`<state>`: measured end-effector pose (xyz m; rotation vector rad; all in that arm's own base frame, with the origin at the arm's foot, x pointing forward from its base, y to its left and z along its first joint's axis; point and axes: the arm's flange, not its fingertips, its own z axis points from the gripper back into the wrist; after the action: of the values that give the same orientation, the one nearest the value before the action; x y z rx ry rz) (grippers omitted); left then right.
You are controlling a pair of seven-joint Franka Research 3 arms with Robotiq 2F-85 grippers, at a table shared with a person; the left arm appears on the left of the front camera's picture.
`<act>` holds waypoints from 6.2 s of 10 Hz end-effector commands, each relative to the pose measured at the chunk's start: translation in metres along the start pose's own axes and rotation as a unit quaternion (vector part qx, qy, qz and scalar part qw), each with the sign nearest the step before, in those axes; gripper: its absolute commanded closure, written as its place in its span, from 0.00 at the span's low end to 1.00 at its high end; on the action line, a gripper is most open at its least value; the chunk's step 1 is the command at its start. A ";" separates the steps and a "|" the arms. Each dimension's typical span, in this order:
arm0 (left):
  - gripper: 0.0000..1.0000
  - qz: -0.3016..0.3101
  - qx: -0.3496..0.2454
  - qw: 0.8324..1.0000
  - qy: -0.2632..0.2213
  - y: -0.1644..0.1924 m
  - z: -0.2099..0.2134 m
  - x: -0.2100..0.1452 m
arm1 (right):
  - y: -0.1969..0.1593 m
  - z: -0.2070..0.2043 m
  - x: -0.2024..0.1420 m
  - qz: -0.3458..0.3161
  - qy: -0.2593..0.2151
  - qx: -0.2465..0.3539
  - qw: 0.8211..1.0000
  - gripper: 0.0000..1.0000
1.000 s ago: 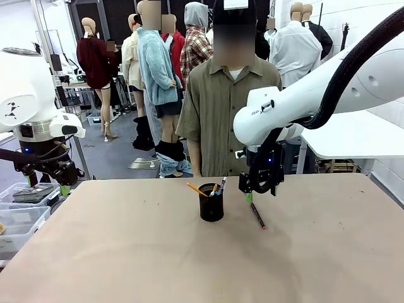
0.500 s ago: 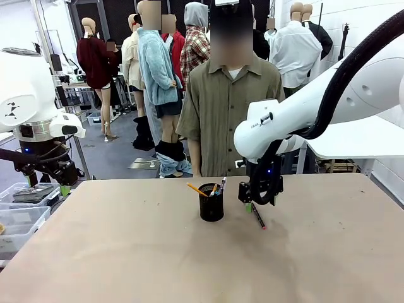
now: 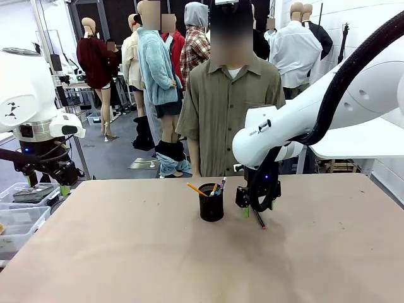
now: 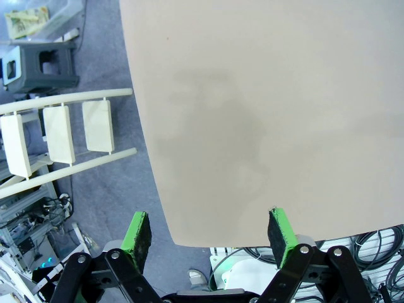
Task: Place the pens into the pen holder.
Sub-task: Pick up a writing instrument from the table and place it into the Pen holder.
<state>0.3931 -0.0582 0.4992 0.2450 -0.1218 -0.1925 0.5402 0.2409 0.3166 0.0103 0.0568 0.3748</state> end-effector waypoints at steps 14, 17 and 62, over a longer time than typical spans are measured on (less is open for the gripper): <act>0.04 0.004 0.010 1.000 0.003 0.000 0.001 -0.001 | 0.001 -0.022 -0.010 -0.030 -0.036 -0.018 0.999 0.66; 0.04 0.004 0.010 1.000 0.003 0.000 0.001 -0.001 | 0.002 -0.020 -0.012 -0.032 -0.037 -0.022 0.999 1.00; 0.04 0.004 0.010 1.000 0.003 0.000 0.001 -0.001 | -0.013 0.014 0.036 0.441 -0.453 0.365 0.683 1.00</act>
<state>0.3931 -0.0582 0.4992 0.2451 -0.1217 -0.1925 0.5722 0.2399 0.3264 1.0595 -0.8727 1.2564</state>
